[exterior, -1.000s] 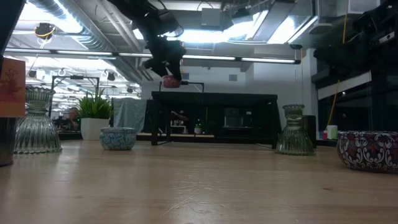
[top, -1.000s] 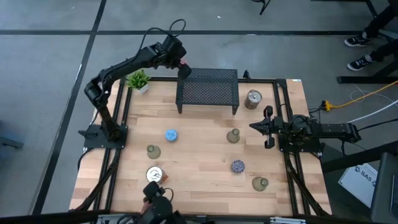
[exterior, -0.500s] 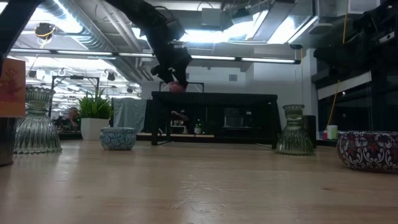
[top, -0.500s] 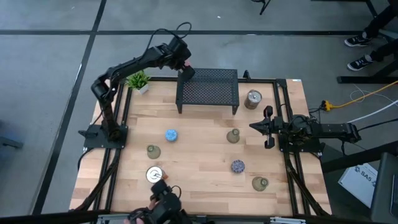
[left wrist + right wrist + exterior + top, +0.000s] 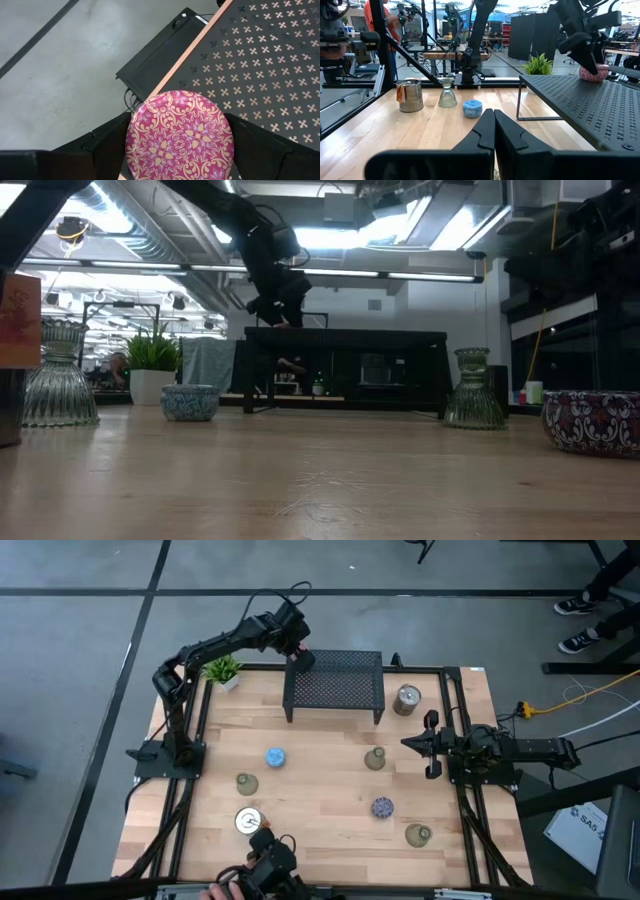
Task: Pick & Place candle stick holders
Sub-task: Put the pink patterned scented candle on the shelf
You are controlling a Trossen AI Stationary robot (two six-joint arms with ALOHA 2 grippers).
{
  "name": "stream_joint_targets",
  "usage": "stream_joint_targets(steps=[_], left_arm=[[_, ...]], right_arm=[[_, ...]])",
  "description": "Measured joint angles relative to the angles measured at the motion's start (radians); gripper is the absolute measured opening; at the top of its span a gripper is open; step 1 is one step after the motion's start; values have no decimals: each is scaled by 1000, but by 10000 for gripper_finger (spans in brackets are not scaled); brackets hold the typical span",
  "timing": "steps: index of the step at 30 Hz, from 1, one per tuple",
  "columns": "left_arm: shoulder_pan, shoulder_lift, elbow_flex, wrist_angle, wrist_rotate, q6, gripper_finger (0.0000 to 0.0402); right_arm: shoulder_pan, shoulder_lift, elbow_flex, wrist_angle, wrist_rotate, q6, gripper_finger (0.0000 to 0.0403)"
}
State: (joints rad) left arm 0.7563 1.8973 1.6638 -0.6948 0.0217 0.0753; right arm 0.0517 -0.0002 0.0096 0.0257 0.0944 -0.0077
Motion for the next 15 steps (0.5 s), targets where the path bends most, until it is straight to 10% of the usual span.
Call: stream_joint_targets(steps=[15], left_arm=[[-1, 3, -1, 26, 27, 1, 295]], right_arm=[[0, 0, 0, 0, 0, 0, 0]])
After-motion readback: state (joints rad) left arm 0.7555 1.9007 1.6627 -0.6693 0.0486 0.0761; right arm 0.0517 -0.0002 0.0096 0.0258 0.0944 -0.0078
